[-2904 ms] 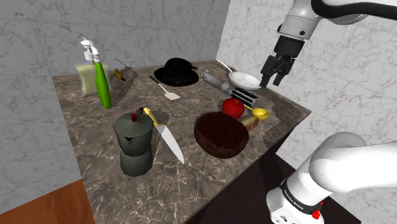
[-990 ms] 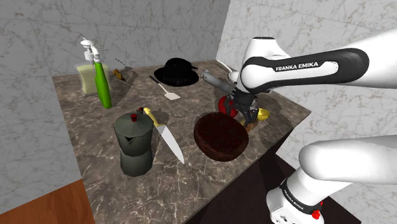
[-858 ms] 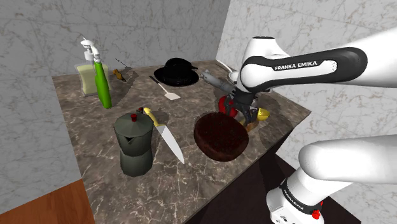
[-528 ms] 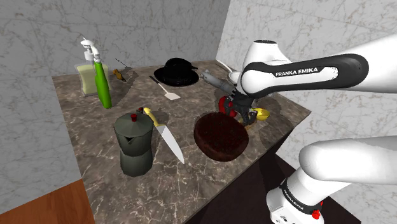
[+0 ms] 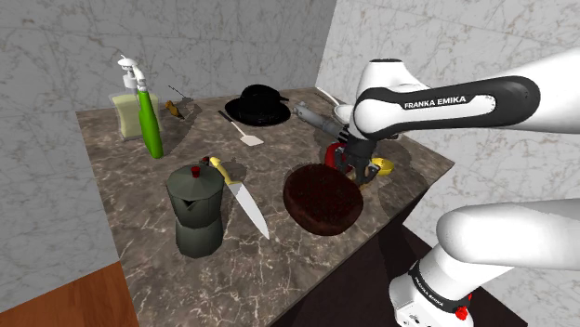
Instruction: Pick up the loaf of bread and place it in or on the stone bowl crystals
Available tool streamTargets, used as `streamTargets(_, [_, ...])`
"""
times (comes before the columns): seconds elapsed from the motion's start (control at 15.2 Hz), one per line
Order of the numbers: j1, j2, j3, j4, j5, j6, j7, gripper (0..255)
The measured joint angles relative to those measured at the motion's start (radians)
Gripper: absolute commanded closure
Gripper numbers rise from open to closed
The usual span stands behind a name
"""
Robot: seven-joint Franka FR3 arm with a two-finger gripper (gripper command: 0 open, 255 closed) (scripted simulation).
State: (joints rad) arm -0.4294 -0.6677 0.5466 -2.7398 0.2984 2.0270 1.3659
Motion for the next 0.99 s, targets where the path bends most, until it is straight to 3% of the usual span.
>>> streamTargets(0.99, [-0.015, -0.073, -0.073, 0.129, -0.050, -0.248, -0.013, 255])
